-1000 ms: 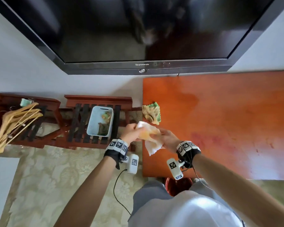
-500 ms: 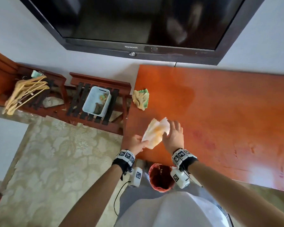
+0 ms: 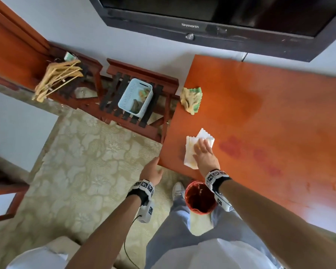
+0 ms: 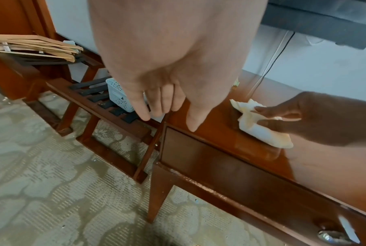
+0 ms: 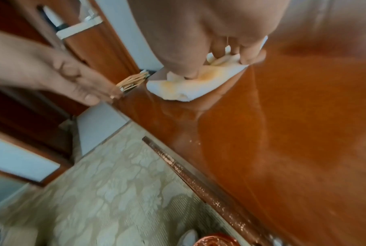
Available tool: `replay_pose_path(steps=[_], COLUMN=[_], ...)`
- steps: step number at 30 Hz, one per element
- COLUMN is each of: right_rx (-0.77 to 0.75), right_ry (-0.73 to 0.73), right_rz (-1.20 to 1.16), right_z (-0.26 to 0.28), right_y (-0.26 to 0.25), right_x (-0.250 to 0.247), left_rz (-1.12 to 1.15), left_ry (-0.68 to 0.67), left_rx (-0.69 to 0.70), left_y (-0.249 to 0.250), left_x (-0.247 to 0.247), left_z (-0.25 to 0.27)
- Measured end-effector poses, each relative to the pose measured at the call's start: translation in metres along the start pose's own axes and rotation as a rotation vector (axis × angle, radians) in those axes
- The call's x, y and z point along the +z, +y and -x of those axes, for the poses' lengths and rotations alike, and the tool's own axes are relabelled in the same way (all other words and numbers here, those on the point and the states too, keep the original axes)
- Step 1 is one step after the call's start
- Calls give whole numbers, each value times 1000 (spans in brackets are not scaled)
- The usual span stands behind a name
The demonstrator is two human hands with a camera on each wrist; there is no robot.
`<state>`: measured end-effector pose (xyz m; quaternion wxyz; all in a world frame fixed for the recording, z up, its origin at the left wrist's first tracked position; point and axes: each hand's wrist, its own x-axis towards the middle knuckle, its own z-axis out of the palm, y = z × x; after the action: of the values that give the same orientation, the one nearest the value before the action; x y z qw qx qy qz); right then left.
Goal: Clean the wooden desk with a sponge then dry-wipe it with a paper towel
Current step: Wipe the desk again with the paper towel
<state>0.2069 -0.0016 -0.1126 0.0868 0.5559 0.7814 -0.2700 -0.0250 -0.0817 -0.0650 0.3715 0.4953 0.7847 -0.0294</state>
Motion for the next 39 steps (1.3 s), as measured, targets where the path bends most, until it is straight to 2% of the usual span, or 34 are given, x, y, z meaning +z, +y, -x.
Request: replay_pose_path(steps=[4,8,11,14,17,21,24,26,27,31,33,36,39], right_rx=[-158,-241,-225,-179,-234,-385,-474,-515,-474,-135,-58,-37,-121], right_ry=[-38,-37,20,33,-12,-146,-195,-173,-146,16,61,70,-4], right_rz=[47,73,124,122,134,33,75,129,138,197,213,233,215], right_z=[-18,-66,-113,-133,-102,-18,-1,-16,-31,-109,-130,-115,-54], right_y=[-35,-62,-75,-86,-90,-99,-99,-89,-79,-37,-30,-44,-61], right_x=[20,-10,-37,-41,-8,49,46,29,20,-30,-51,-41,-4], left_rz=[10,93,133,184,238,241,228,212,192,56,-18,-71,-86], left_ry=[-88,-135,-160,-211,-243,-95,-57,-66,-68,-62,-72,-95,-82], left_rx=[55,105,145,178,177,96,88,125,155,304,370,359,331], left_y=[-19,-38,-48,-56,-66,-80,-87,-86,-85,-69,-62,-55,-47], left_x=[-4,-4,-7,-14,-24,-41,-45,-45,-44,-29,-19,-9,-8], left_z=[-15,-27,-37,-43,-45,-46,-47,-47,-47,-43,-44,-45,-40])
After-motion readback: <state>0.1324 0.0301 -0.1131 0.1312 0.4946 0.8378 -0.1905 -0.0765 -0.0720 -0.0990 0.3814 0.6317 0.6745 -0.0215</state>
